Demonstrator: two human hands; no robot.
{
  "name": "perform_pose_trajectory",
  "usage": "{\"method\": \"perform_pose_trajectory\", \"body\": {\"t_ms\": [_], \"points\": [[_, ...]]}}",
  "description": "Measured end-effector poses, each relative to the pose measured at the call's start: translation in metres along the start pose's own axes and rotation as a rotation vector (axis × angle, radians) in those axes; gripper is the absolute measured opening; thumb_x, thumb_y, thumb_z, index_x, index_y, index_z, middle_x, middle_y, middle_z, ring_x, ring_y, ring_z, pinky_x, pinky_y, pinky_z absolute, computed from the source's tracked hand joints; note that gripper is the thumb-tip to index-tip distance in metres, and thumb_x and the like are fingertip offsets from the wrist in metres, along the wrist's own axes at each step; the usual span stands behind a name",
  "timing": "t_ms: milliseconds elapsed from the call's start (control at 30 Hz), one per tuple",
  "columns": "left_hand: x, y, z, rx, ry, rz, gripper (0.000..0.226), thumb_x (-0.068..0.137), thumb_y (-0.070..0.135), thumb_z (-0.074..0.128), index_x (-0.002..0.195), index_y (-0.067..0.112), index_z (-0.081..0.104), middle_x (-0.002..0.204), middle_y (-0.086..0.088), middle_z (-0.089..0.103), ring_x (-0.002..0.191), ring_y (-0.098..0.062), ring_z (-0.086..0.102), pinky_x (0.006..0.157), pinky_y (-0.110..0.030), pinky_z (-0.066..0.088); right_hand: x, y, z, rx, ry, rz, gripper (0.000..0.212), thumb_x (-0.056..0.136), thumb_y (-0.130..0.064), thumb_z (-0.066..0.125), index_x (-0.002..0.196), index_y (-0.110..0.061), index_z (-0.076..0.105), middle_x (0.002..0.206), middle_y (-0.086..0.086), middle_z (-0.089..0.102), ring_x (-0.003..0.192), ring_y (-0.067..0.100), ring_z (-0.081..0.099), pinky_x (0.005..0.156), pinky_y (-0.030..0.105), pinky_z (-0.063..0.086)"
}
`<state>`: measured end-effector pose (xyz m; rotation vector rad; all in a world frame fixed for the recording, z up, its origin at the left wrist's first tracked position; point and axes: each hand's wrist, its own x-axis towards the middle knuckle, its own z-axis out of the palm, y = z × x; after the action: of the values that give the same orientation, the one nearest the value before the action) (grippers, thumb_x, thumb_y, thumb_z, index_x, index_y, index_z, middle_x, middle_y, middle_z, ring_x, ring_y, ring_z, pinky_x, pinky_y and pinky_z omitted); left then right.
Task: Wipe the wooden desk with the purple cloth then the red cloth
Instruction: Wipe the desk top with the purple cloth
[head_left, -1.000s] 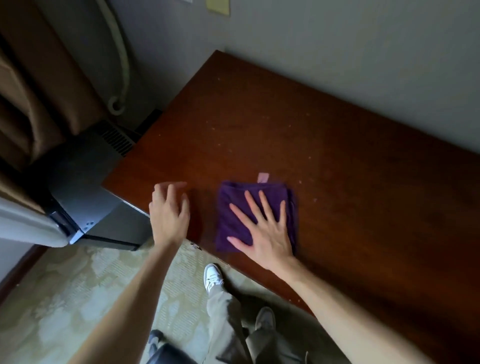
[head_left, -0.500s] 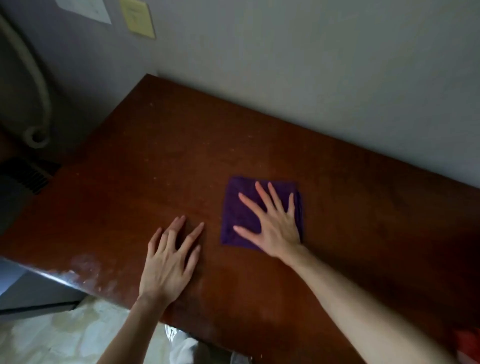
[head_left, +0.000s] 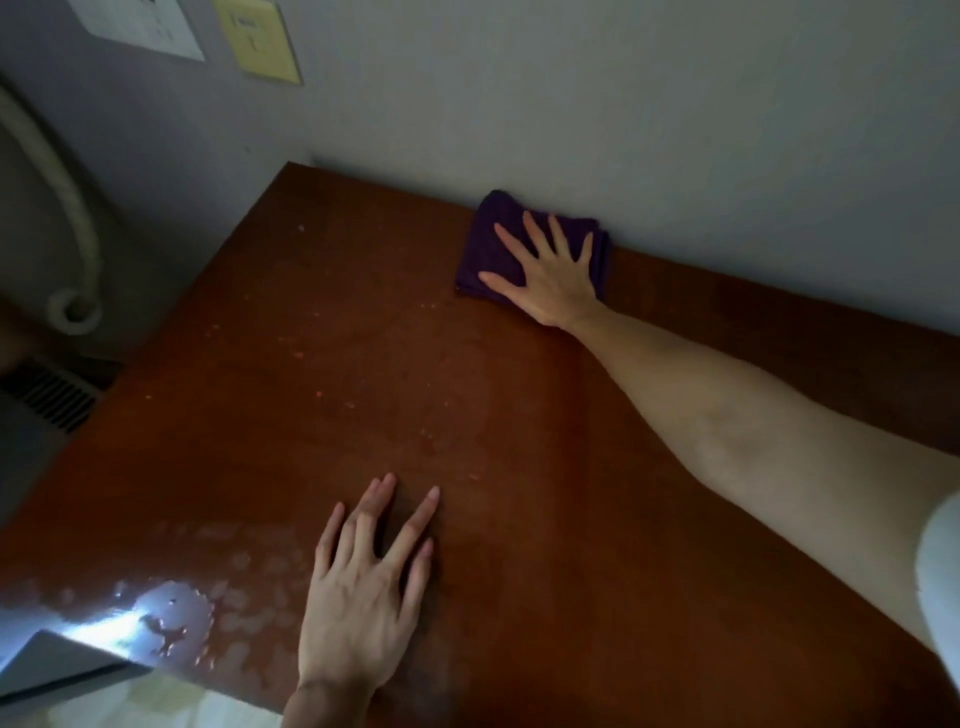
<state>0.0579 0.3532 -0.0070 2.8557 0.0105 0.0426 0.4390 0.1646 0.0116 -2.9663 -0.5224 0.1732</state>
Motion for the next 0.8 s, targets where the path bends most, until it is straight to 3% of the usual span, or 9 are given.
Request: {"method": "perform_pose_trajectory", "body": {"t_ms": [133, 267, 367, 500, 700, 800], "points": [[0.001, 0.002, -0.002, -0.01, 0.004, -0.02, 0.051, 0.108, 0.048, 0.028, 0.158, 0.043, 0.034, 0.161, -0.004, 0.037, 0.155, -0.017, 0.029, 0.128, -0.041, 0.013, -0.06, -0.014, 0.005, 0.023, -0.025, -0.041, 0.087, 0.091, -0.09, 0.025, 0.166, -0.049, 0.012, 0.179, -0.001, 0.005, 0.164, 0.036, 0.001, 0.122, 0.078, 0.002], [0.001, 0.003, -0.005, -0.024, 0.025, -0.044, 0.05, 0.105, 0.04, 0.034, 0.154, 0.034, 0.045, 0.158, -0.006, 0.043, 0.152, -0.021, 0.034, 0.127, -0.039, 0.015, -0.176, -0.029, 0.021, 0.034, -0.027, -0.113, 0.087, 0.091, -0.089, 0.024, 0.166, -0.048, 0.014, 0.179, -0.001, 0.008, 0.164, 0.036, 0.004, 0.12, 0.08, 0.009], [-0.002, 0.005, -0.009, -0.025, 0.073, -0.188, 0.051, 0.101, 0.033, 0.036, 0.149, 0.026, 0.052, 0.155, -0.012, 0.048, 0.149, -0.026, 0.037, 0.123, -0.047, 0.024, -0.291, -0.043, 0.036, 0.043, -0.007, -0.077, 0.084, 0.095, -0.087, 0.027, 0.167, -0.046, 0.011, 0.178, 0.0, 0.008, 0.163, 0.037, 0.01, 0.12, 0.08, 0.012], [-0.005, 0.009, -0.013, -0.031, 0.127, -0.322, 0.052, 0.1, 0.035, 0.037, 0.149, 0.024, 0.053, 0.155, -0.015, 0.047, 0.149, -0.03, 0.039, 0.121, -0.053, 0.028, -0.388, -0.064, 0.049, -0.047, 0.013, -0.083, 0.091, 0.09, -0.087, 0.039, 0.166, -0.041, 0.026, 0.174, 0.005, 0.028, 0.158, 0.042, 0.028, 0.116, 0.08, 0.02], [0.002, -0.03, -0.023, -0.045, 0.132, -0.369, 0.054, 0.103, 0.045, 0.033, 0.148, 0.021, 0.052, 0.153, -0.012, 0.049, 0.143, -0.03, 0.045, 0.118, -0.049, 0.029, -0.316, -0.063, 0.044, -0.072, -0.051, -0.224, 0.09, 0.088, -0.093, 0.027, 0.165, -0.047, 0.022, 0.176, 0.005, 0.022, 0.159, 0.042, 0.024, 0.117, 0.079, 0.012], [0.009, -0.08, -0.034, 0.01, 0.103, -0.392, 0.062, 0.103, 0.055, 0.028, 0.155, 0.025, 0.043, 0.159, -0.015, 0.04, 0.147, -0.031, 0.04, 0.124, -0.053, 0.022, -0.234, -0.074, 0.034, -0.02, -0.063, -0.237, 0.088, 0.088, -0.095, 0.022, 0.165, -0.053, 0.012, 0.178, 0.0, 0.011, 0.163, 0.037, 0.01, 0.122, 0.078, 0.006]]}}
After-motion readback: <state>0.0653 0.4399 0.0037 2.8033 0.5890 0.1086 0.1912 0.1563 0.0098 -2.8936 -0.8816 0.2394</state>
